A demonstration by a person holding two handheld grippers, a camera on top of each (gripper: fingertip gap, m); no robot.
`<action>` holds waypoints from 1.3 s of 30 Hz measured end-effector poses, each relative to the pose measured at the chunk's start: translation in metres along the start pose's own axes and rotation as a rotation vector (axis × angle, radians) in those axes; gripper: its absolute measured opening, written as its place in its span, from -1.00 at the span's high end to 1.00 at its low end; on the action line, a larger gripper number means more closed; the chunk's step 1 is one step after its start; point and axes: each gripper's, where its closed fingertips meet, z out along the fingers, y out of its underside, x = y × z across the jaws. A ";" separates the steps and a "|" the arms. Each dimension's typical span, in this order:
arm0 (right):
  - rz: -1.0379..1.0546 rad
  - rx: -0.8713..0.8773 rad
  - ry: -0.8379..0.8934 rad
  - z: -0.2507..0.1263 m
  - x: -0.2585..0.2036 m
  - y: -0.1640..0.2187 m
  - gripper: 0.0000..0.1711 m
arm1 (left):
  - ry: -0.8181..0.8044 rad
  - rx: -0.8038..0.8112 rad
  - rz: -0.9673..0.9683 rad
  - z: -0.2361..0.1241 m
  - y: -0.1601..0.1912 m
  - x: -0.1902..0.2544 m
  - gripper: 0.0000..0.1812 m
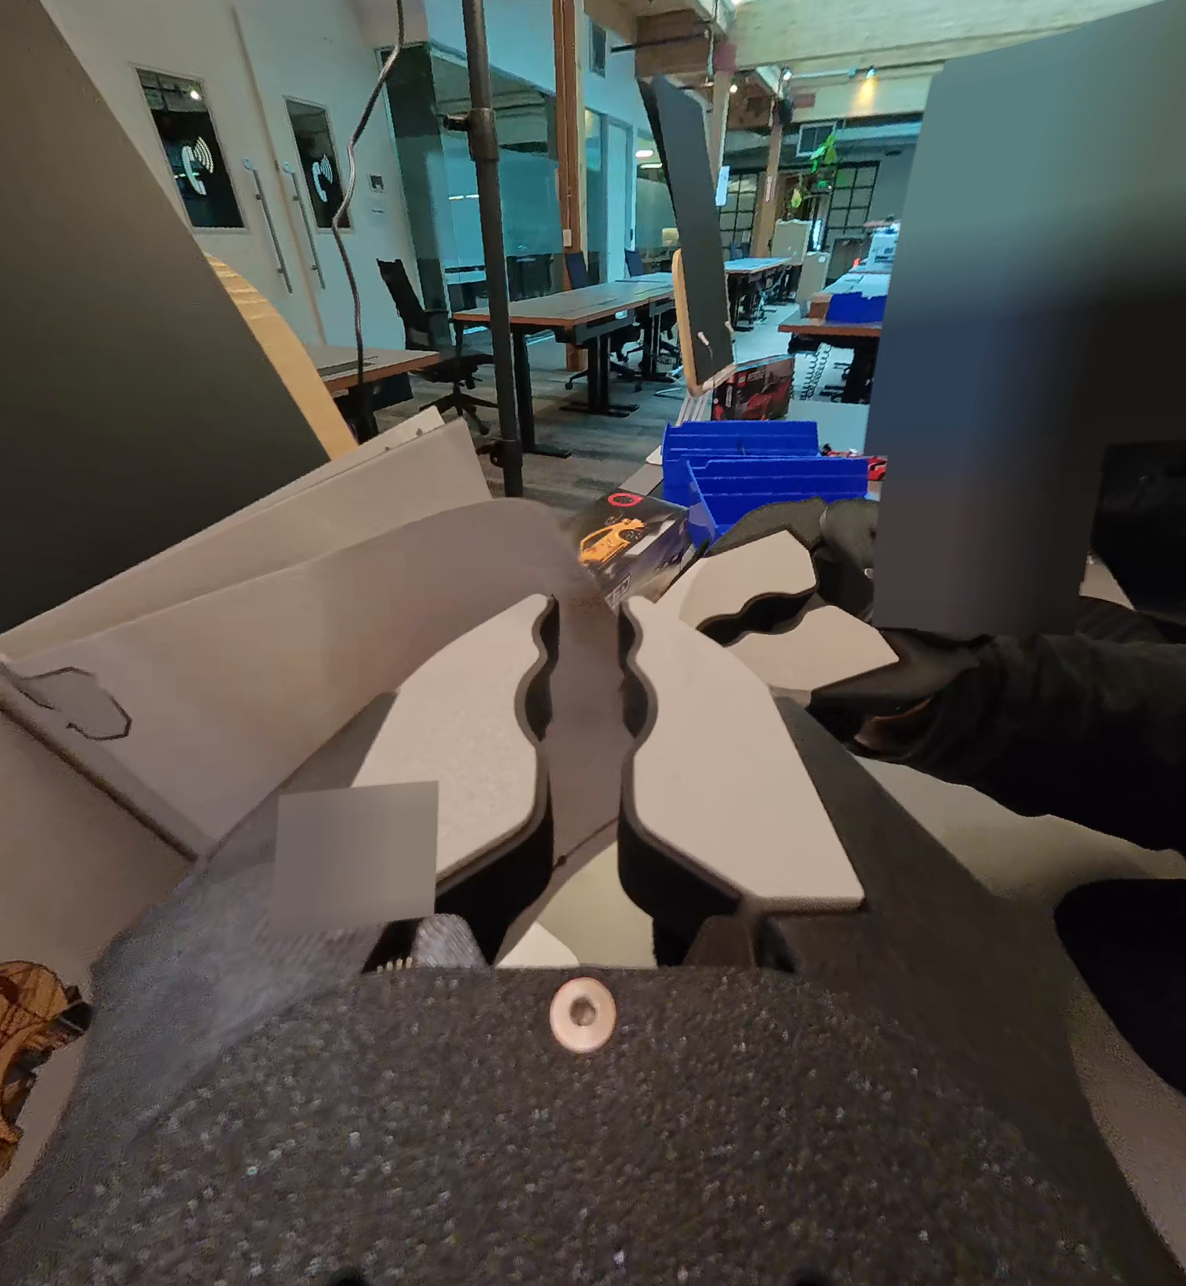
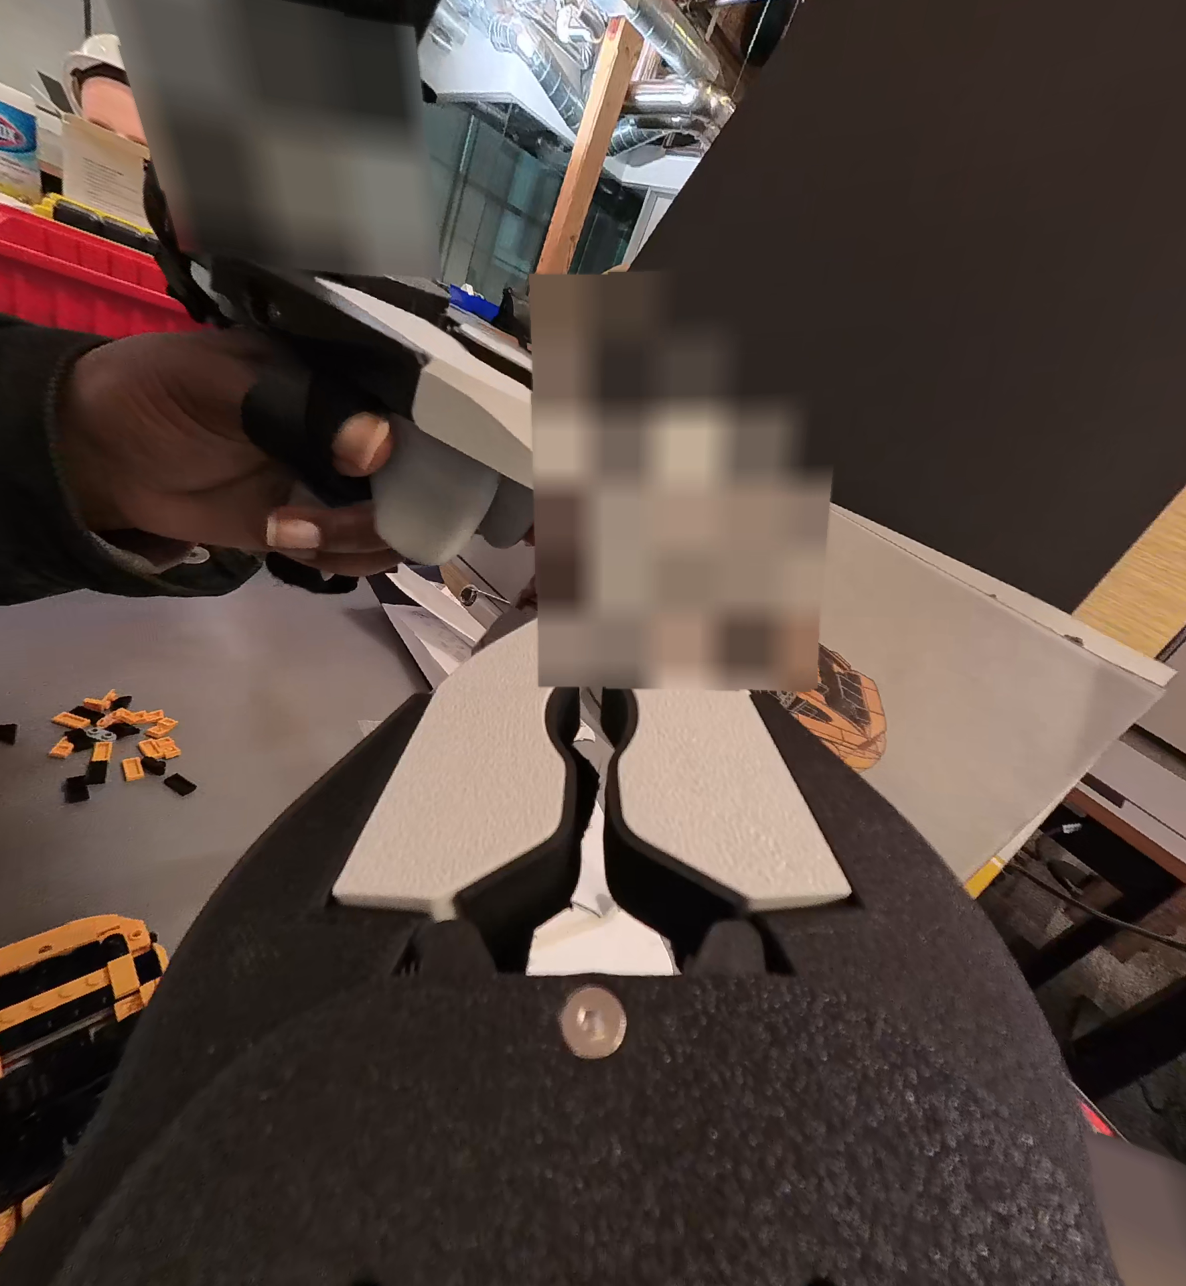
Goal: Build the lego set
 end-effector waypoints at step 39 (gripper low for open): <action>0.038 -0.520 0.311 0.057 0.122 0.092 -0.34 | -0.344 -0.253 0.065 -0.017 0.069 -0.084 0.68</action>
